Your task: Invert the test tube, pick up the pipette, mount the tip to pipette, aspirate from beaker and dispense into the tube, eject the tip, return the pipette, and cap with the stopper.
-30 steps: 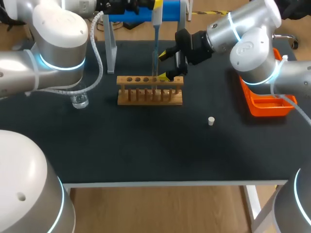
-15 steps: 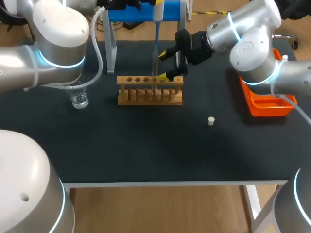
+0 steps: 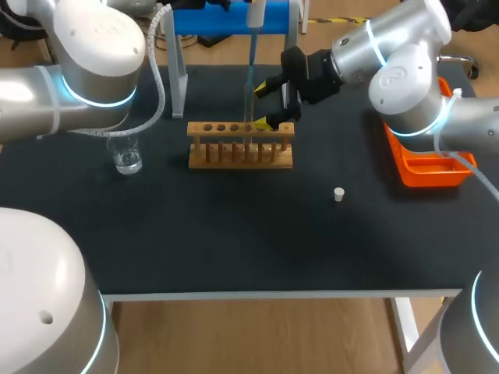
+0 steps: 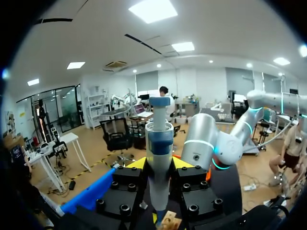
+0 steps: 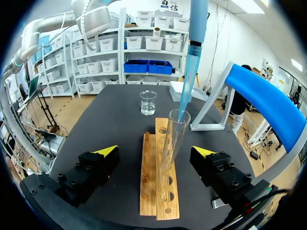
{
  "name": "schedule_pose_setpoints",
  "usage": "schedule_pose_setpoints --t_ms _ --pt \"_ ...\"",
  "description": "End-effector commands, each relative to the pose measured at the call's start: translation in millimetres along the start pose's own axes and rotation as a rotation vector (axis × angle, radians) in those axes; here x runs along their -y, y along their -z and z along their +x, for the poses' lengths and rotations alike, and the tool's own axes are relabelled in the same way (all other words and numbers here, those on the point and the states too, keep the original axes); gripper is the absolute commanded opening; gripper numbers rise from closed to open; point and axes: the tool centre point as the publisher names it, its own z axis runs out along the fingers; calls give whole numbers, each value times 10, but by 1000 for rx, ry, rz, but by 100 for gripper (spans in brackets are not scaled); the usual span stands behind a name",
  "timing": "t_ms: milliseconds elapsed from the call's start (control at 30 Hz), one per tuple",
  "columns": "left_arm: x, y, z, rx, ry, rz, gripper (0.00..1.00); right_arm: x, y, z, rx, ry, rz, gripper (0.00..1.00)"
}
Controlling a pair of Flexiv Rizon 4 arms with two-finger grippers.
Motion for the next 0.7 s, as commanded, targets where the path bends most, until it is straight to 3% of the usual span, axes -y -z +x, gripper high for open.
schedule_pose_setpoints --t_ms 33,700 --pt "64 22 28 9 -3 -11 0 1 4 -3 -2 0 1 100" --pt "278 216 162 73 -51 -14 0 1 4 -3 -2 0 1 100"
